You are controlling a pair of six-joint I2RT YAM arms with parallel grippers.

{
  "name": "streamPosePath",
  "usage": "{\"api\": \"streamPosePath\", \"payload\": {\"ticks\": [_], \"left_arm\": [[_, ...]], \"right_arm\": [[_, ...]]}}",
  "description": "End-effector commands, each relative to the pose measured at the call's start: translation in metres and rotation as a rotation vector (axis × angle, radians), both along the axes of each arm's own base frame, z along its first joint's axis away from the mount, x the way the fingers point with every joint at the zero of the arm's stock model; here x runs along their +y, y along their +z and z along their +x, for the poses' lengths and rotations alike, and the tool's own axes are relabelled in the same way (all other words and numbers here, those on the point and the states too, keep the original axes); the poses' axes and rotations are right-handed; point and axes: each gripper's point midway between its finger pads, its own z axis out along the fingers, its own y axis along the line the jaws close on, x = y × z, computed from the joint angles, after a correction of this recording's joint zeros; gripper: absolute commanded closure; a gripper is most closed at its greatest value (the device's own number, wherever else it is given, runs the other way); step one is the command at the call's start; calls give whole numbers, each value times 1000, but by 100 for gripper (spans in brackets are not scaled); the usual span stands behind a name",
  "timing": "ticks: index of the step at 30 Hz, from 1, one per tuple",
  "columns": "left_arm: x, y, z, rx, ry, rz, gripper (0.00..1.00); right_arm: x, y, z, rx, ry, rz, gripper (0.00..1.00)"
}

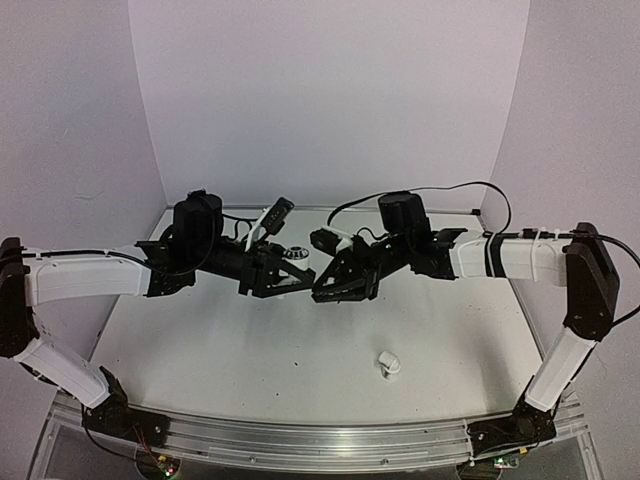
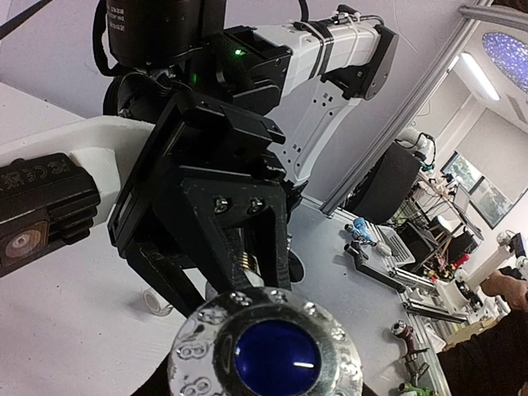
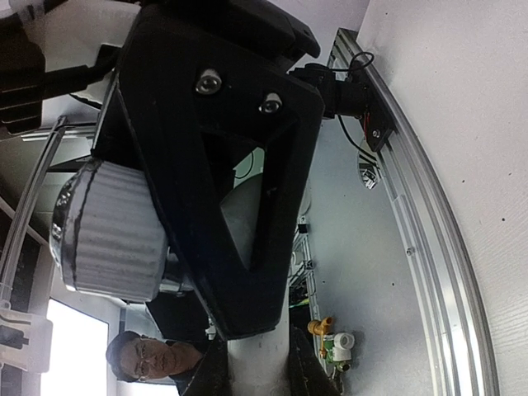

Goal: Install the water faucets

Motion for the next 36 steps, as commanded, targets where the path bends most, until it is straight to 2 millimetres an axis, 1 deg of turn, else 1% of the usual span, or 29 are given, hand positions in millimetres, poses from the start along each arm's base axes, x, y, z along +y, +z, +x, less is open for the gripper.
{"api": "streamPosePath", "payload": {"ticks": [1,3,4,6,7,9,11,12,13,14,15,16,17,18,19,20,21,22,23,25,26,27,28,29,31,33,35,36], "left_arm": [[1,10,-12,-42,-32,-39,62],[2,10,-12,-46,-27,-39,56],[2,10,-12,-47,-25,-40,56],[3,10,-12,-52,-21,-42,65],[3,12,-11,-59,-7,-45,77],[5,13,-10,-71,10,-48,93],[10,14,-7,-87,55,-51,99],[11,14,-6,-93,75,-51,99],[14,14,-3,-101,110,-50,100],[20,13,5,-106,187,-39,100],[23,12,10,-106,224,-31,100],[26,10,14,-101,260,-20,100],[33,4,35,-79,400,19,100],[39,-2,45,-61,471,54,100],[49,-13,63,-30,602,117,100],[58,-20,77,-15,698,160,100],[66,-32,87,23,771,232,100],[75,-47,96,51,836,313,100],[83,-54,106,78,915,381,100],[96,-81,114,115,990,536,100],[98,-86,115,124,1002,569,100],[99,-93,116,136,1006,618,100],[98,-95,116,141,1002,624,100],[98,-100,115,152,1000,631,100],[98,-102,117,151,1006,635,100],[97,-103,117,151,1004,637,100],[92,-104,115,154,976,632,100],[89,-104,114,156,962,626,100]], "right_arm": [[2,28,8,-88,-45,81,100],[2,28,8,-87,-49,82,100],[2,29,8,-88,-49,84,100],[1,29,8,-88,-52,86,100],[1,31,8,-93,-55,89,100],[1,31,8,-102,-63,92,100],[0,27,9,-119,-73,93,84],[0,25,10,-127,-82,91,78],[-1,21,11,-137,-96,85,70],[-2,11,14,-169,-119,70,53],[-3,5,16,-191,-133,56,47],[-5,-3,19,-215,-149,32,37],[-14,-27,24,-258,-192,-81,22],[-18,-41,37,-373,-248,-152,12],[-35,-68,47,-482,-292,-313,4],[-46,-82,50,-517,-310,-404,3],[-63,-99,62,-618,-344,-525,2],[-77,-112,66,-673,-350,-625,2],[-93,-126,67,-716,-341,-733,2],[-109,-137,68,-803,-319,-865,2],[-114,-140,67,-840,-308,-915,2],[-121,-146,61,-896,-272,-988,2],[-124,-147,59,-919,-264,-1019,2],[-130,-148,52,-949,-245,-1078,2],[-135,-146,47,-941,-257,-1089,2],[-140,-139,44,-940,-283,-1082,2],[-155,-135,47,-966,-337,-1124,2],[-158,-131,47,-972,-355,-1125,2]]}}
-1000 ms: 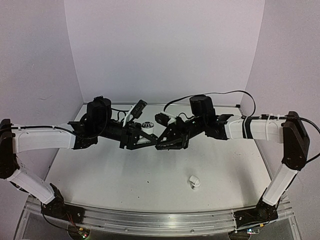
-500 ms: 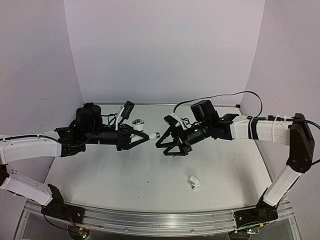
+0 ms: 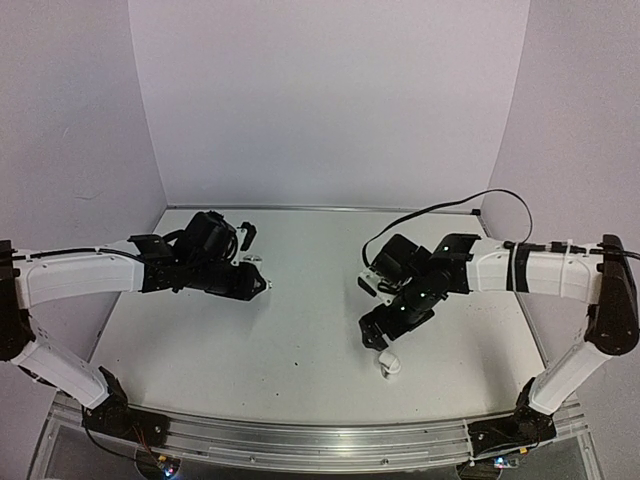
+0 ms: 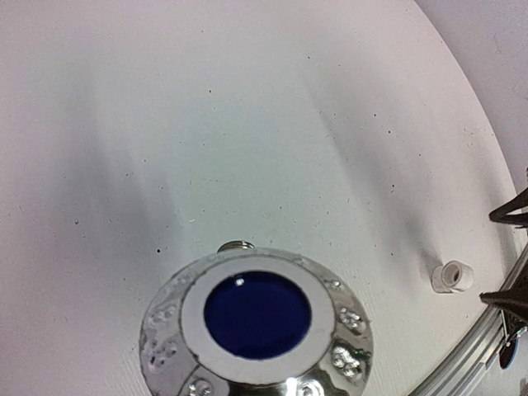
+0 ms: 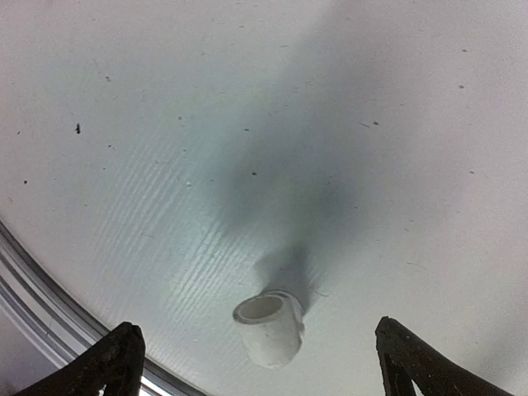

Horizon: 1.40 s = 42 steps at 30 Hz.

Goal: Install the water faucets

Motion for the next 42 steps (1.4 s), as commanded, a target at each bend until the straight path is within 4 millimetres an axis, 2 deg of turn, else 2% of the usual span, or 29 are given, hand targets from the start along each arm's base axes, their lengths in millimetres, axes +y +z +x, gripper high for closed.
{"api": "streamPosePath", "payload": {"ticks": [1,3,5,10,12,18,20,23,25,28,33,42], "left_arm": [[-12,23,9,-46,-9,-51,100],[-17,21,8,-43,-30,-65,100],[-25,20,5,-34,-68,-86,100],[-28,20,-1,-41,-98,-119,99],[-27,21,-5,-47,-111,-145,99],[-20,19,-12,-58,-110,-155,100],[-16,17,-17,-53,-111,-160,100],[-11,21,-23,-56,-109,-182,100],[-7,24,-26,-60,-101,-196,100],[-4,29,-28,-67,-92,-214,100],[-3,31,-31,-58,-86,-234,100],[-5,38,-35,-43,-92,-269,100]], "right_arm": [[-38,29,13,-154,-92,-64,2],[-47,38,15,-202,-117,-52,2],[-58,37,16,-241,-140,-65,2],[-52,33,-4,-126,-87,-38,2],[-50,15,-20,18,-74,-107,2],[-34,4,-21,95,-82,-106,4],[-31,-9,-20,119,-38,-145,11],[-26,-29,-30,184,31,-186,20],[-18,-40,-42,218,109,-205,23],[-9,-49,-51,235,160,-220,24],[-9,-61,-41,192,152,-271,31],[-15,-77,-38,165,153,-308,42]]}}
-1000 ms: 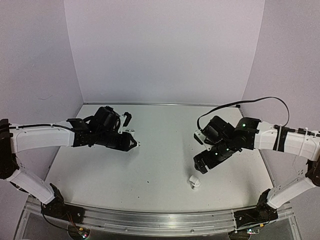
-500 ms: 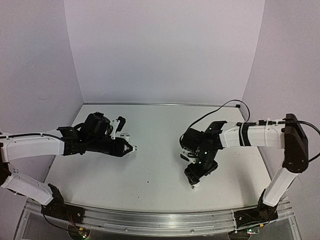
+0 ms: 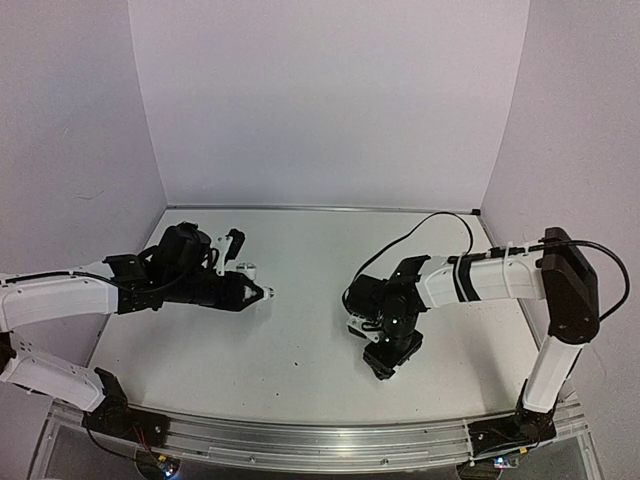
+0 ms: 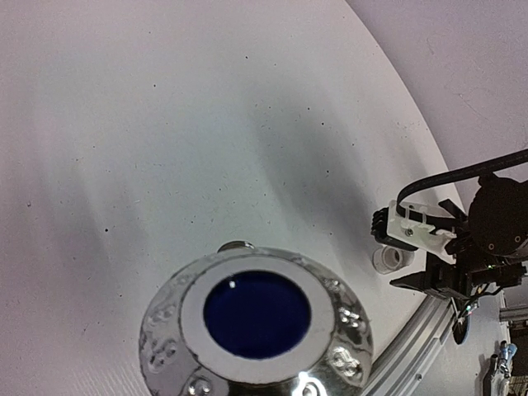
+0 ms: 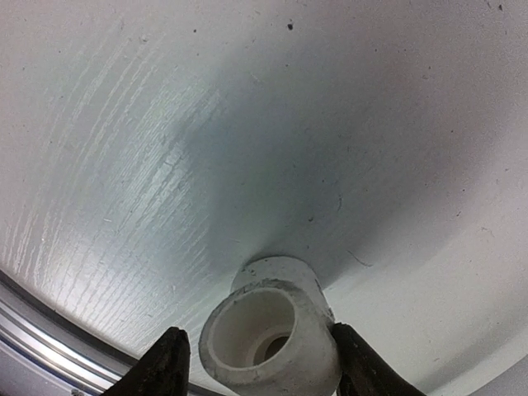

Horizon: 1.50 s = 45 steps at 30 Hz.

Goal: Install the water faucets

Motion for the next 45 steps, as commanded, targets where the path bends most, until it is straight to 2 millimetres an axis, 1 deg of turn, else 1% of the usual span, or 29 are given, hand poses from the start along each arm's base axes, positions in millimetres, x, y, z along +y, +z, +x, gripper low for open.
{"api": "streamPosePath", "payload": {"ticks": [1,3,5,7,8,12,14,18,19,20,21,22,23,24,25,26,27,29,30,31,32,33,34,35,38,41,42,43,45], "left_arm": [[-7,26,0,-46,-11,-85,100],[-7,26,0,-42,-10,-88,100],[-8,26,1,-36,-7,-88,100],[-9,26,1,-30,-7,-92,100],[-10,27,1,-28,-8,-94,100],[-13,38,-2,-24,-22,-133,100],[-15,50,-5,-30,-37,-166,100],[-17,79,-10,-45,-77,-241,100],[-18,90,-13,-54,-92,-268,100],[-18,93,-13,-57,-95,-276,100],[-19,104,-15,-62,-114,-306,100],[-20,128,-20,-88,-150,-379,100],[-21,140,-25,-93,-179,-424,100],[-20,148,-26,-105,-183,-448,100],[-20,163,-31,-116,-210,-503,100],[-19,172,-35,-110,-222,-535,100],[-19,188,-38,-117,-241,-588,100],[-18,206,-43,-123,-267,-652,100],[-18,225,-50,-126,-303,-715,100],[-17,242,-55,-132,-327,-782,100],[-16,249,-58,-134,-338,-814,100],[-15,256,-60,-129,-347,-843,100],[-14,269,-62,-117,-355,-910,100],[-14,277,-62,-102,-357,-954,100],[-17,289,-62,-68,-384,-1026,100],[-17,298,-62,-59,-397,-1073,100],[-18,300,-62,-62,-405,-1081,100],[-18,302,-63,-64,-413,-1085,100],[-18,304,-66,-70,-432,-1089,100]], "right_arm": [[-1,-11,6,-38,17,-20,43],[-4,-13,7,-47,23,-23,46],[-4,-13,8,-56,27,-19,53],[-4,-13,9,-66,24,-14,71],[-4,-12,9,-71,23,-11,78],[-7,-4,14,-131,21,28,91],[-2,7,21,-185,21,69,100],[29,41,39,-269,8,272,100],[40,57,49,-293,-15,377,100],[43,62,51,-298,-20,405,100],[48,76,63,-315,-50,498,100],[66,117,77,-344,-61,740,100],[67,136,86,-362,-74,834,100],[73,151,87,-373,-62,905,100],[77,176,91,-380,-45,1011,100],[83,201,95,-414,-10,1102,100],[87,226,97,-447,33,1171,100],[93,261,95,-494,118,1263,100],[96,288,92,-541,193,1335,100],[96,306,88,-574,252,1388,100],[97,323,88,-619,287,1434,100],[96,333,87,-644,311,1463,100],[99,354,81,-664,389,1527,100],[102,370,73,-667,456,1570,100],[103,399,63,-715,579,1639,100],[102,420,52,-732,703,1693,100],[104,422,48,-677,750,1713,100],[104,431,46,-649,788,1735,100],[108,436,43,-562,839,1759,100]]}}
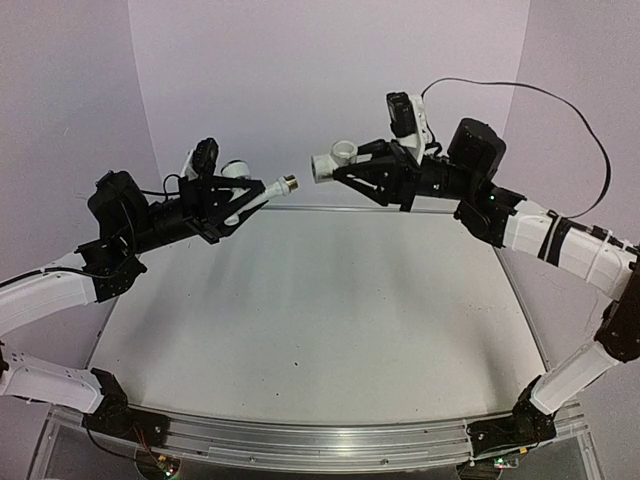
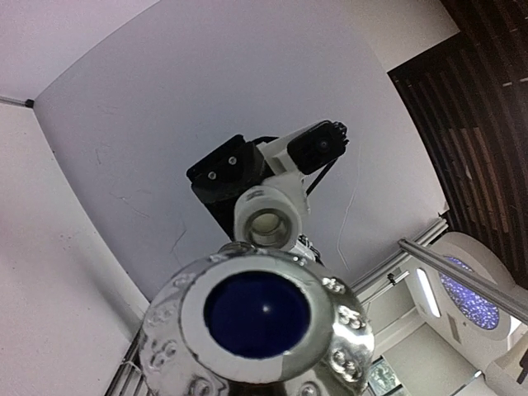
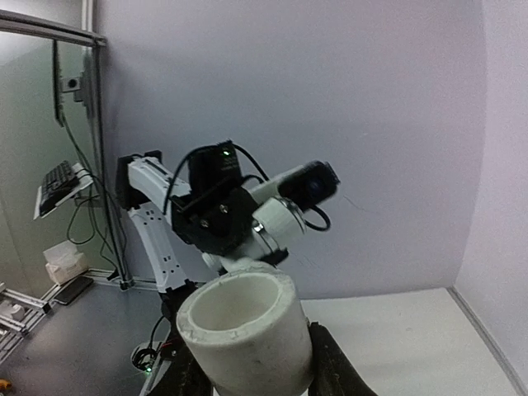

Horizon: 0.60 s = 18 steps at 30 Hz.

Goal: Install the water faucets

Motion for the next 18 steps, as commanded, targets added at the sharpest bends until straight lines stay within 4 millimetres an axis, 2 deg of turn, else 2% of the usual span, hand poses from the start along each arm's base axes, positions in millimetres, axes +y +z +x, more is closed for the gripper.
{"api": "streamPosePath", "payload": {"ticks": [1,3,8,13,18], "left_arm": [[12,56,-20,-112,-57,-145,100],[11,55,-24,-127,-75,-145,100],[14,51,-33,-147,-92,-153,100],[14,49,-33,-146,-92,-153,100],[12,46,-30,-135,-83,-150,100]], "right_arm": [[1,33,-21,-101,236,45,100],[8,34,-20,-65,314,27,100],[14,28,-10,-55,341,10,100],[20,25,-6,-46,369,-2,100],[25,30,-5,-37,351,17,100]]}}
